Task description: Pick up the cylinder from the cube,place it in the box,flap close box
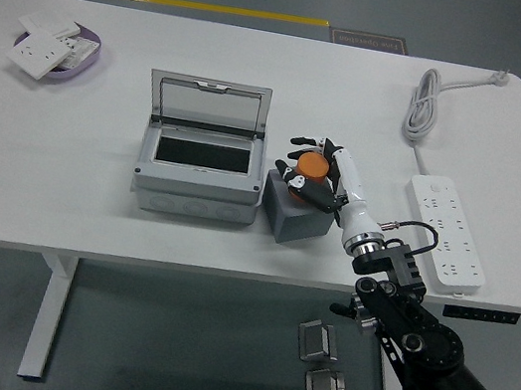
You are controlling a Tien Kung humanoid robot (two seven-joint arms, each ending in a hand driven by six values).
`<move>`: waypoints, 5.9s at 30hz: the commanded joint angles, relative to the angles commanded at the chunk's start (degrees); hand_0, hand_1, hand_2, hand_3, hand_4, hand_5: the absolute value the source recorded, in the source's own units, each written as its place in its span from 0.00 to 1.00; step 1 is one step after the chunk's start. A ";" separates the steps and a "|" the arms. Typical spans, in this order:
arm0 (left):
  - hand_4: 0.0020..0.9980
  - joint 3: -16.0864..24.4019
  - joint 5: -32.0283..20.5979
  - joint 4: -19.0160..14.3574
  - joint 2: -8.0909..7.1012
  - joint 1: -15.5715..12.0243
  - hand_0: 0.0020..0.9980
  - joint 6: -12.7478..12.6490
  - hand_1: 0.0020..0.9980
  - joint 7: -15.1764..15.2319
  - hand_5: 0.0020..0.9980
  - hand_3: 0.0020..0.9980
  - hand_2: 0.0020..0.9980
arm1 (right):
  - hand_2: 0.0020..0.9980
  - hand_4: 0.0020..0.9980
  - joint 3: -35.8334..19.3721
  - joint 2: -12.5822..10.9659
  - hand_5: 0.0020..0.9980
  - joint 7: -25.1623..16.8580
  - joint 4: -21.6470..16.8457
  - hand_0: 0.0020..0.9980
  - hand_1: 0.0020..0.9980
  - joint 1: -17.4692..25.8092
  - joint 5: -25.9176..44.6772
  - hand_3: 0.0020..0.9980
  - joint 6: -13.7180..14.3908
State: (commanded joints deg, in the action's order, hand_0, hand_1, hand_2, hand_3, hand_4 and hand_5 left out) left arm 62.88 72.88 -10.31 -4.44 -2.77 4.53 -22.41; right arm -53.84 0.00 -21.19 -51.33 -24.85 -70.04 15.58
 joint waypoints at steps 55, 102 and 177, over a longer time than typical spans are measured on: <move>0.63 3.83 3.55 0.00 -0.90 0.09 0.57 -0.30 0.62 -0.28 0.31 0.55 0.54 | 0.44 0.08 25.04 0.00 0.00 25.65 -2.03 0.44 0.48 -23.15 -22.29 0.36 1.06; 0.62 6.55 7.75 0.00 -2.29 1.30 0.57 0.34 0.62 -0.96 0.32 0.55 0.54 | 0.66 0.19 39.66 0.00 0.15 33.20 -0.38 0.75 0.66 -34.48 -18.34 0.67 -5.00; 0.60 4.91 6.72 0.00 -1.88 1.81 0.57 0.17 0.62 -0.55 0.30 0.55 0.54 | 0.72 0.84 31.58 0.00 0.33 28.25 10.85 0.78 0.71 -38.86 -11.63 0.77 -8.08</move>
State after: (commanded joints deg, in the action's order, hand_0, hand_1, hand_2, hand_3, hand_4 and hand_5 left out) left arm 67.78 79.61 -10.31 -6.33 -0.96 4.69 -22.96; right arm -22.25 0.00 7.06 -40.49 -63.72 -81.67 7.50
